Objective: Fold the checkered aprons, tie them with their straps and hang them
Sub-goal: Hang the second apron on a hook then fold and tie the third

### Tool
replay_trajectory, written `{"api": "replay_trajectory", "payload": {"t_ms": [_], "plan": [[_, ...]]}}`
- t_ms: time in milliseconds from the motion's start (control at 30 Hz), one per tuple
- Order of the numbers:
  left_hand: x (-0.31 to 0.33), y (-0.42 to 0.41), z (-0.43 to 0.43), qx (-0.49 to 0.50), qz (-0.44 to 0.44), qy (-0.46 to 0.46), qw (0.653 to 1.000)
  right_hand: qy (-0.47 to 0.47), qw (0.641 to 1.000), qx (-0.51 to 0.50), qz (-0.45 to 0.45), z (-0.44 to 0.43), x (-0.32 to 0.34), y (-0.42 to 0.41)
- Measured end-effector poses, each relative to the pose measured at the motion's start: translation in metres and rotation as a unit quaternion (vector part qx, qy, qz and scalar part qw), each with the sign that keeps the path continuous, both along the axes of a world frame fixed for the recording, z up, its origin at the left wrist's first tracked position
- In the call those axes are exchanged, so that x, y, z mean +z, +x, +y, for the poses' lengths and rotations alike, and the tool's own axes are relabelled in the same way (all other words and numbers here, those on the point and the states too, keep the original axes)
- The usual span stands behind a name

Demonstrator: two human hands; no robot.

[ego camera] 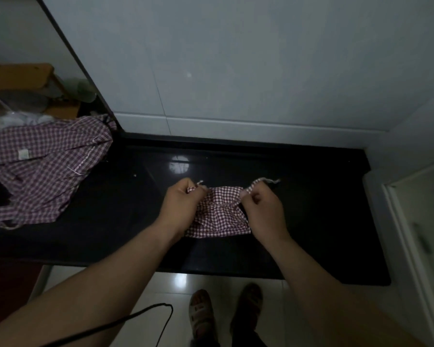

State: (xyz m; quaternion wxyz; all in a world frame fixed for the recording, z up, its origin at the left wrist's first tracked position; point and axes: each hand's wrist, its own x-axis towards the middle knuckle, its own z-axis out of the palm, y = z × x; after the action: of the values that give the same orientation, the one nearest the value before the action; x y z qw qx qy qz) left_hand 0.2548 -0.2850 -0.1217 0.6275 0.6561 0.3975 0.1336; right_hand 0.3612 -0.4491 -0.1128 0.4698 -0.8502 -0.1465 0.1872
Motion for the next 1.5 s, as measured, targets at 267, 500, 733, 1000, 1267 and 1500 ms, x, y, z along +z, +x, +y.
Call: {"api": "replay_trajectory", "payload": {"t_ms": [267, 500, 733, 1000, 1267, 1500], "plan": [[-0.011, 0.010, 0.002, 0.045, -0.086, -0.241, 0.966, 0.218, 0.895, -0.148, 0.359, 0.043, -0.015, 0.007], [-0.039, -0.023, 0.035, -0.241, 0.069, 0.307, 0.918, 0.200, 0.840, -0.338, 0.375, 0.007, -0.025, 0.053], [-0.024, -0.009, 0.024, -0.385, 0.122, 0.465, 0.788, 0.125, 0.962, -0.134, 0.205, 0.023, -0.002, 0.058], [0.002, 0.016, 0.013, -0.402, 0.186, 0.423, 0.791, 0.035, 0.954, 0.284, 0.086, 0.073, 0.078, 0.016], [-0.006, 0.000, 0.015, -0.373, 0.199, 0.420, 0.803, -0.009, 0.969, 0.174, 0.176, 0.043, 0.005, 0.016], [-0.010, -0.014, 0.013, -0.396, 0.142, 0.453, 0.786, -0.075, 0.937, 0.335, -0.064, 0.025, -0.030, 0.001]]}}
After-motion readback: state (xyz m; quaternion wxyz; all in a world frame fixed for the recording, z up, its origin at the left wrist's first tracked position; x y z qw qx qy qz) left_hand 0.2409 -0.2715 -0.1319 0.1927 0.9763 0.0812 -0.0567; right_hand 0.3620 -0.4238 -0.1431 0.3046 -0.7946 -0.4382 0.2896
